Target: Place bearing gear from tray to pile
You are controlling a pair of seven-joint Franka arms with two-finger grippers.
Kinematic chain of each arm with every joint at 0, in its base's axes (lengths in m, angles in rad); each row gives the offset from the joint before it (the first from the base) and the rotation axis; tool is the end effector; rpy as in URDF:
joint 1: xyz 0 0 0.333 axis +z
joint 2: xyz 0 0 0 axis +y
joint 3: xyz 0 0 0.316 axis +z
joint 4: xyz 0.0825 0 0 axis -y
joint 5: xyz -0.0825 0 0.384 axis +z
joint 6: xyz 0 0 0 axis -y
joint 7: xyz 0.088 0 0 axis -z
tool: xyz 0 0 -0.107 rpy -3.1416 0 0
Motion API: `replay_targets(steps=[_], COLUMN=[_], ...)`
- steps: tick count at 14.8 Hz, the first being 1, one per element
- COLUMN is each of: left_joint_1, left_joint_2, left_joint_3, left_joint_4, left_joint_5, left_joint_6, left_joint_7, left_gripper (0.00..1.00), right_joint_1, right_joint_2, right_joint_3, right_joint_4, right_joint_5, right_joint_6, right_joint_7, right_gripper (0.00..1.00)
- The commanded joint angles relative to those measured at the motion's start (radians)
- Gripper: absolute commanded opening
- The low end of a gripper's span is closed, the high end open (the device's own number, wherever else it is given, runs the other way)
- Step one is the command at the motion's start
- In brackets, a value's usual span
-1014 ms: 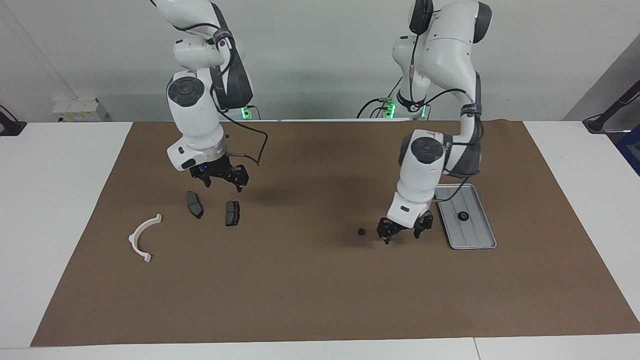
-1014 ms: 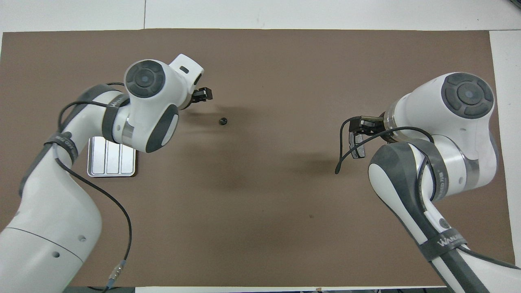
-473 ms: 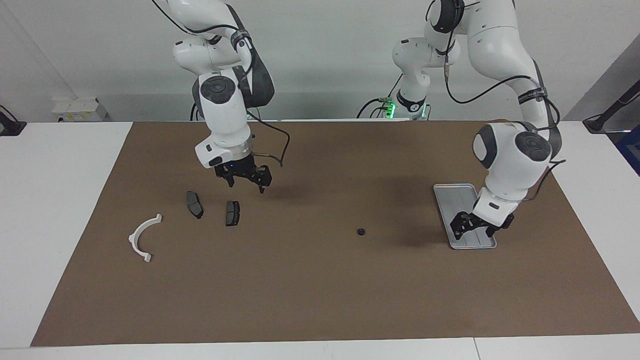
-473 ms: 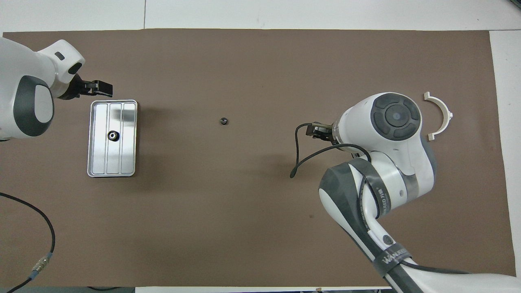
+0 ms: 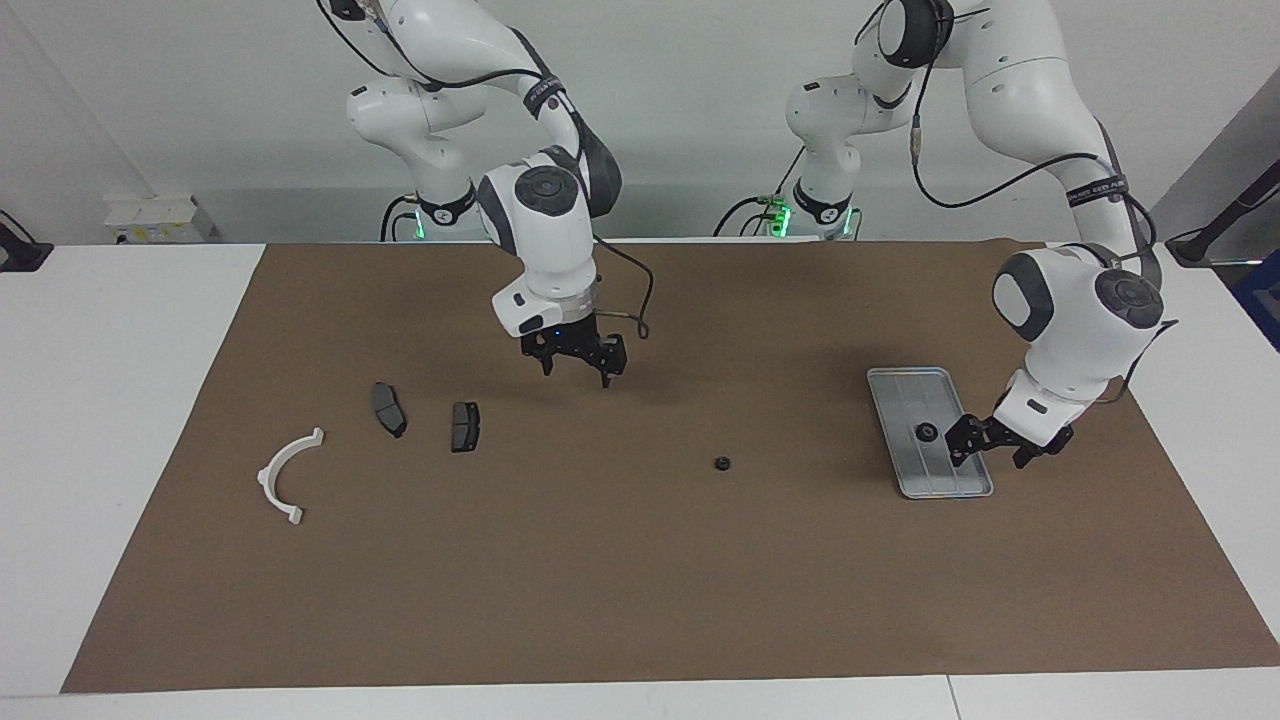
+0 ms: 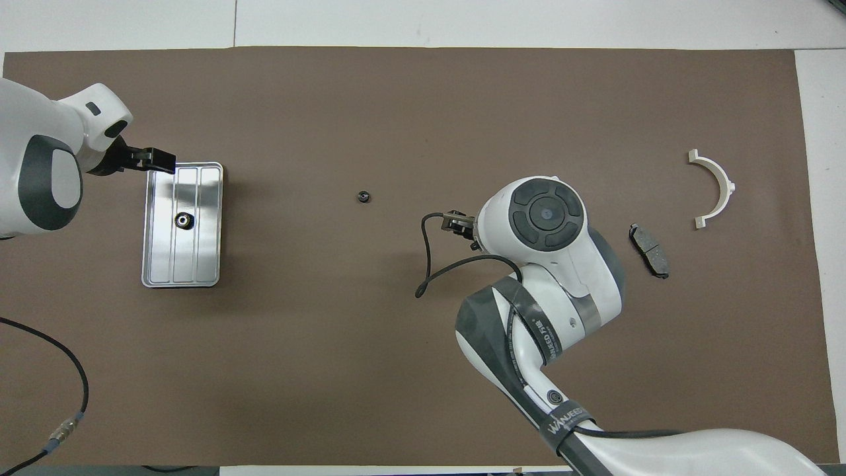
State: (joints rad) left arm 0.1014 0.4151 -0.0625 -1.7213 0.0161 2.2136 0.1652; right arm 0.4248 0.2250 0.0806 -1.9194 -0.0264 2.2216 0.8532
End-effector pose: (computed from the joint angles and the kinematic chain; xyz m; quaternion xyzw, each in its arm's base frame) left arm 0.6666 0.0305 0.3533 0.9971 -0.0645 0.0394 0.0019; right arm 0.5389 0.2947 0.3841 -0.9852 0.1668 -0.0315 0.0230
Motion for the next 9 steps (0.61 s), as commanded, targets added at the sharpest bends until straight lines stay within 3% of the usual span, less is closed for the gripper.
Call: replay_targets(steps=[1, 5, 9], left_joint_1=[0.017, -0.002, -0.015], left_joint_2=[-0.021, -0.055, -0.073], left_joint_3=[-0.01, -0.011, -0.011], left_joint_4=[-0.081, -0.176, -0.254], left_joint_5=[-0.015, -0.028, -0.028], left_joint_6=[0.037, 0.063, 0.139], left_joint_7=[0.028, 0.019, 0.014], left_gripper=[1.0, 1.0, 1.0], right_joint_1=[0.031, 0.112, 0.166], right_joint_2=[0.056, 0.192, 0.35], right_joint_3=[-0.004, -0.01, -0.005], right_joint_4=[0.071, 0.227, 0.43], right_joint_5=[0.011, 0.0, -0.096], right_joint_6=[0.006, -0.023, -0.079], right_joint_7=[0.065, 0.197, 0.322], right_gripper=[1.0, 1.0, 1.0])
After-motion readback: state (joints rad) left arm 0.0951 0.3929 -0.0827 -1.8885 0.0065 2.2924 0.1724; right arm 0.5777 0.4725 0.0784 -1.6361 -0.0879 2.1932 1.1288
